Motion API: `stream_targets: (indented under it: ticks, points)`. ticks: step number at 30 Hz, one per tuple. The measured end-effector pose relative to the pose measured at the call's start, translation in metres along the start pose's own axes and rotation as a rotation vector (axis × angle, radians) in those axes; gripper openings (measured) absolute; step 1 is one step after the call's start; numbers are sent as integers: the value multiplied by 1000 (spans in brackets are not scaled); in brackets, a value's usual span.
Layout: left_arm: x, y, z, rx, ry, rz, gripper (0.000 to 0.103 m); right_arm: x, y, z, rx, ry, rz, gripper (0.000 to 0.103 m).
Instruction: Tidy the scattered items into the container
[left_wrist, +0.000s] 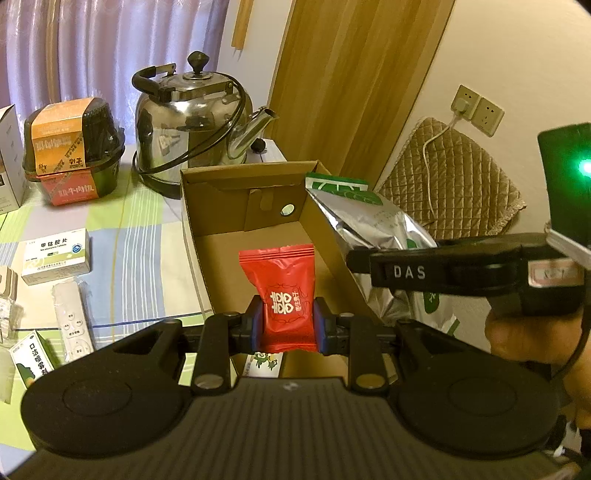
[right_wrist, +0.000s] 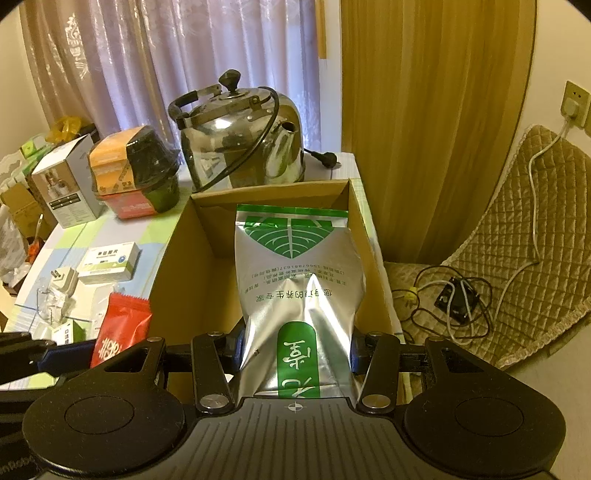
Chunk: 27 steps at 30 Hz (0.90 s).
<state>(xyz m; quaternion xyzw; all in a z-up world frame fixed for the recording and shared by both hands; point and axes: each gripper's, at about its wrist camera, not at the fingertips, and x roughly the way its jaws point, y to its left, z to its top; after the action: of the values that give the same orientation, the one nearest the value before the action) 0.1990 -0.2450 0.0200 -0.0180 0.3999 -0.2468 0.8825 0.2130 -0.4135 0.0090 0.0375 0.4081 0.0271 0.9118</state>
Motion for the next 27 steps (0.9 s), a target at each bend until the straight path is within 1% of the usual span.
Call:
stream_targets:
  ticks: [13,27]
  points:
    - [16,10,9,-5,-11,11,23,23,-2,14,-1,11,5,50]
    - [34,17,16,-11,-17,14,23,59,-7,39,-12,16,-12,50]
